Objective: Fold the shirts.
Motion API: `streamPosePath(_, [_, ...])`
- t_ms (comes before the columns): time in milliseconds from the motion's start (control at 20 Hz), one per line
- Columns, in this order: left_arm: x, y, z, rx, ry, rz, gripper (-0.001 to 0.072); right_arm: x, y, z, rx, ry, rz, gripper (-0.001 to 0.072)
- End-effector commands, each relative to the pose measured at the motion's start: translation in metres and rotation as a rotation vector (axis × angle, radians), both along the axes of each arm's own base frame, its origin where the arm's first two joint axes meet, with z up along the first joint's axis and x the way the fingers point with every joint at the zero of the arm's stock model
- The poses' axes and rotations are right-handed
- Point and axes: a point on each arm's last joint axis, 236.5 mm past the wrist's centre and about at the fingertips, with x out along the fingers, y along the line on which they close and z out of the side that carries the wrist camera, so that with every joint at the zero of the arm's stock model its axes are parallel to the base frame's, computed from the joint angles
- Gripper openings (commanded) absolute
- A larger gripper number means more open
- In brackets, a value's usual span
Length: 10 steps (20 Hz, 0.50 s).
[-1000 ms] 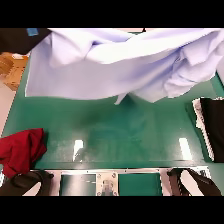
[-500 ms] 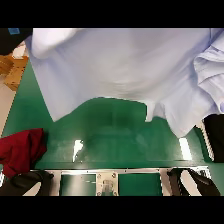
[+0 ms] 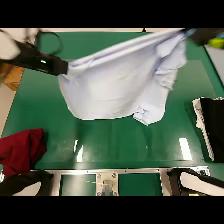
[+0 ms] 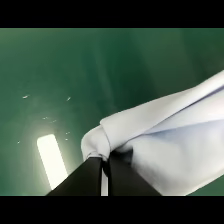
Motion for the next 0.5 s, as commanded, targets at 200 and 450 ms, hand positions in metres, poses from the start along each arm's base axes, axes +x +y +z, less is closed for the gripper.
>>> streamPosePath(200, [0.1,0.031,-0.158,-0.172,0.167,0.105,0.0024,0.082,0.043,-0.236,0.066,0.399,-0.01,0.0023])
streamPosePath(450, [0.113,0.025,-0.163,-0.237,0.145,0.085,0.0578,0.075,0.021,-0.245,0.109,0.475,-0.004,0.025])
